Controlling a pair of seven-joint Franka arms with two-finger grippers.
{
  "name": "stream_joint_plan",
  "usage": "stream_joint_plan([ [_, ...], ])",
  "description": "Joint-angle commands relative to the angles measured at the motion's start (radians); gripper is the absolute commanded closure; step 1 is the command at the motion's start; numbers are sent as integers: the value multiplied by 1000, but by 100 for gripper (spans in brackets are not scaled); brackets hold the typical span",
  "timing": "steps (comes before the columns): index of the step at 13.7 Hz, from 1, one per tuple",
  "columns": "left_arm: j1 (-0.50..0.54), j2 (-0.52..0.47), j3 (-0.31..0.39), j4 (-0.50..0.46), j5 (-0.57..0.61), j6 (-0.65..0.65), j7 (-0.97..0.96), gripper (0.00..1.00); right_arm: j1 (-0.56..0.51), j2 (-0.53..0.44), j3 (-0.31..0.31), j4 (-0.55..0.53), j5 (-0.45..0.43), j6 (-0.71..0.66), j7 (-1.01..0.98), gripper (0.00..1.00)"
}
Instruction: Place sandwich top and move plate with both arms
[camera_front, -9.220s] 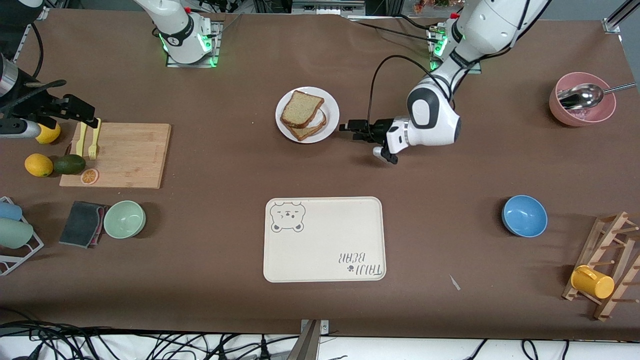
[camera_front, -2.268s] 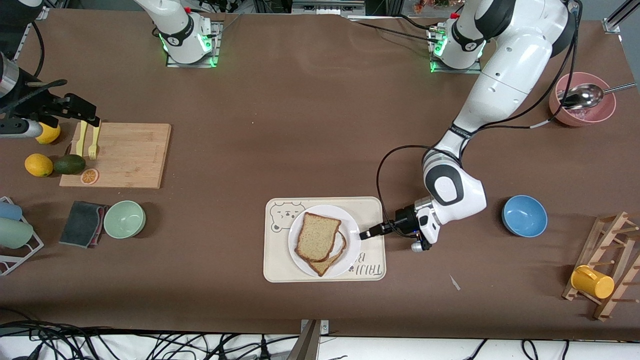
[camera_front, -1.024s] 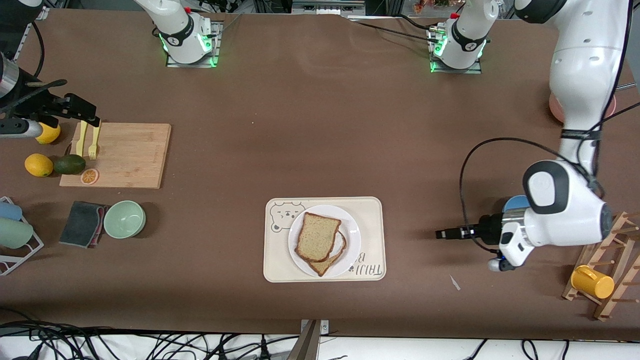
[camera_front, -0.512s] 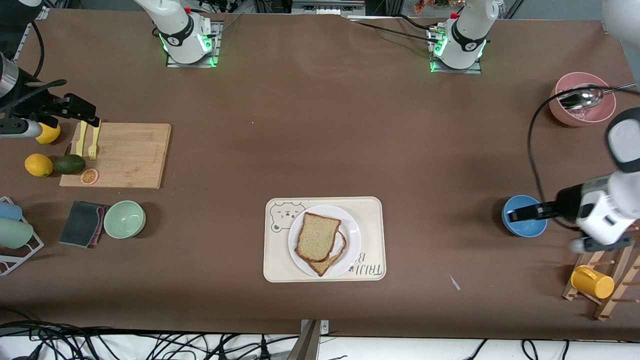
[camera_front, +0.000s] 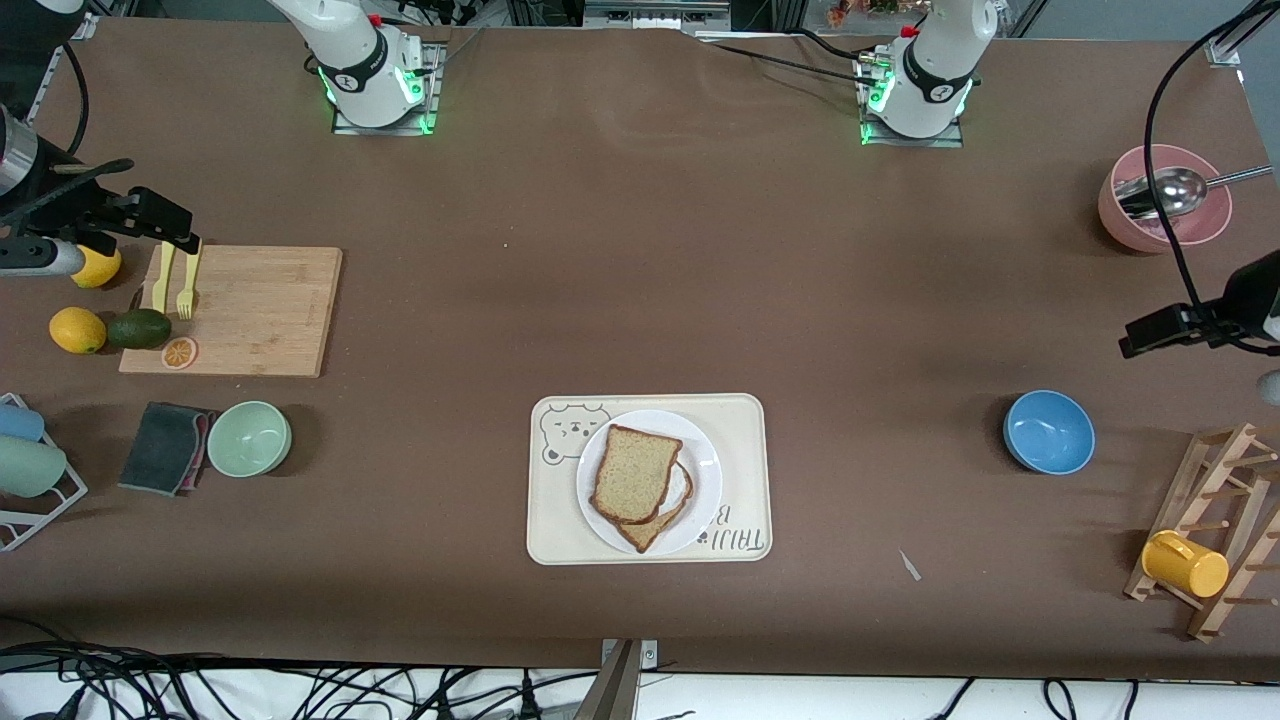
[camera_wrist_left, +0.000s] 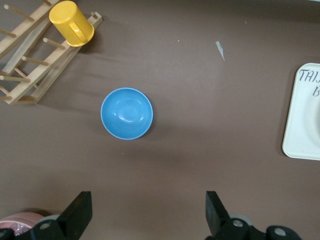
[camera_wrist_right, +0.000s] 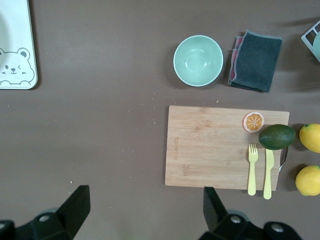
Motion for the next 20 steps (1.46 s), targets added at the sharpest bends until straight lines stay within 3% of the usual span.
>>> stream_joint_plan([
  [1,-218,-43,180,-32,36,-42,-29,0,-6,6,4,21,16,-16,8,0],
  [2,-293,-49,251,-39,26,-45,-18,0,-6,6,4,21,15,-15,8,0],
  [7,-304,-118,261,-128,-66,-38,40,0,-5,6,6,24,15,-15,6,0],
  [11,-299,-239,261,-301,-66,37,55,0,-2,7,7,24,15,-4,2,0],
  [20,-286,-250,260,-287,-69,45,54,0,-2,15,9,26,13,-4,-12,0],
])
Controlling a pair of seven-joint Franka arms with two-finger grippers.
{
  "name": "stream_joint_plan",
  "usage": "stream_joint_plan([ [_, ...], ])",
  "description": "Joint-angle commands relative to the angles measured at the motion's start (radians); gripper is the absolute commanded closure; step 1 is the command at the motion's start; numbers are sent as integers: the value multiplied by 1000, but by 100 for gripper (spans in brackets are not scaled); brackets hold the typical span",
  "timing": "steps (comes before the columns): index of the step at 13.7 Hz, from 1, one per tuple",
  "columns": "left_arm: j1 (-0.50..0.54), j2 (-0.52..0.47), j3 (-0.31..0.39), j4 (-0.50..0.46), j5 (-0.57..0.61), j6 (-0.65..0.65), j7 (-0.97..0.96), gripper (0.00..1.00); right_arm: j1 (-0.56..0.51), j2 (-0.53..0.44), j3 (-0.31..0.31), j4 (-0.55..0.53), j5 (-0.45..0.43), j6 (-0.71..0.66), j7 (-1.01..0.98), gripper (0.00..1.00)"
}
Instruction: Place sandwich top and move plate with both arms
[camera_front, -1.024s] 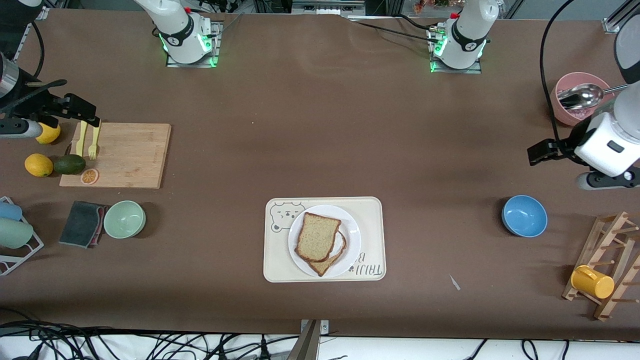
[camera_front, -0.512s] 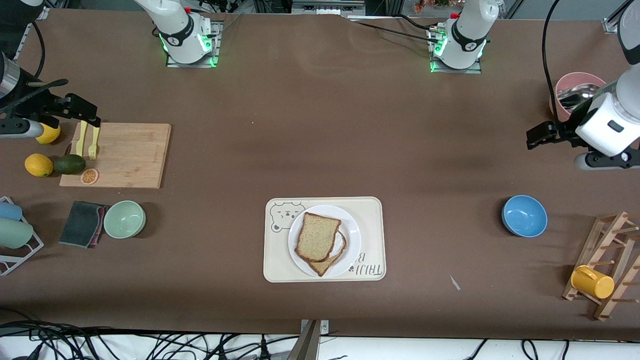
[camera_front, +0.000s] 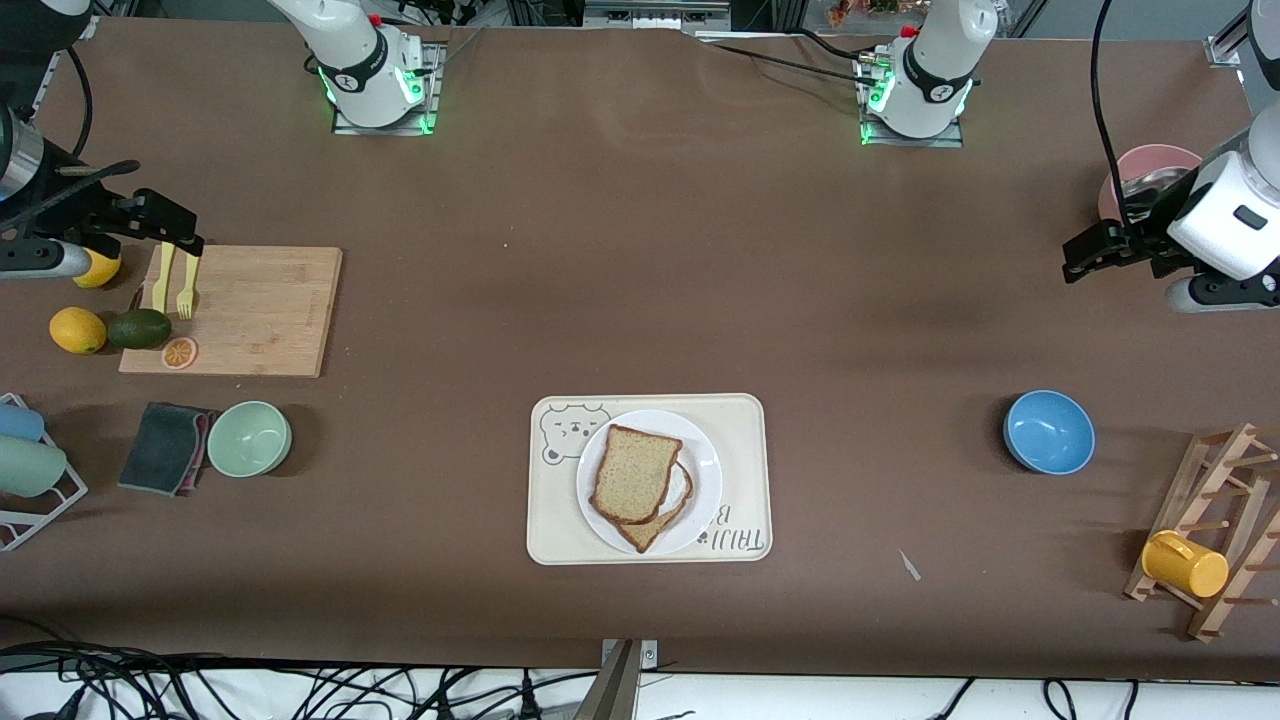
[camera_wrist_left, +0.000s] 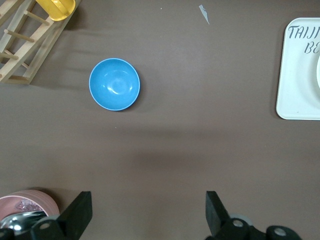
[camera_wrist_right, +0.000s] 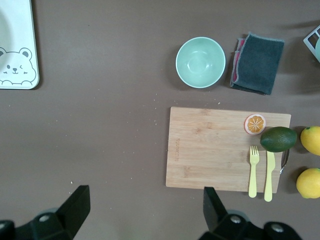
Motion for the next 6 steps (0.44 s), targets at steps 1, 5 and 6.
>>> stream_joint_plan([
  [1,9,-24,0,-17,-28,11,28,0,-3,9,3,26,13,-11,-10,0],
  [5,7,-15,3,20,-49,0,5,0,-3,9,3,24,13,-11,-10,0],
  [6,7,-14,3,22,-51,-1,6,0,-3,9,3,24,13,-12,-12,0],
])
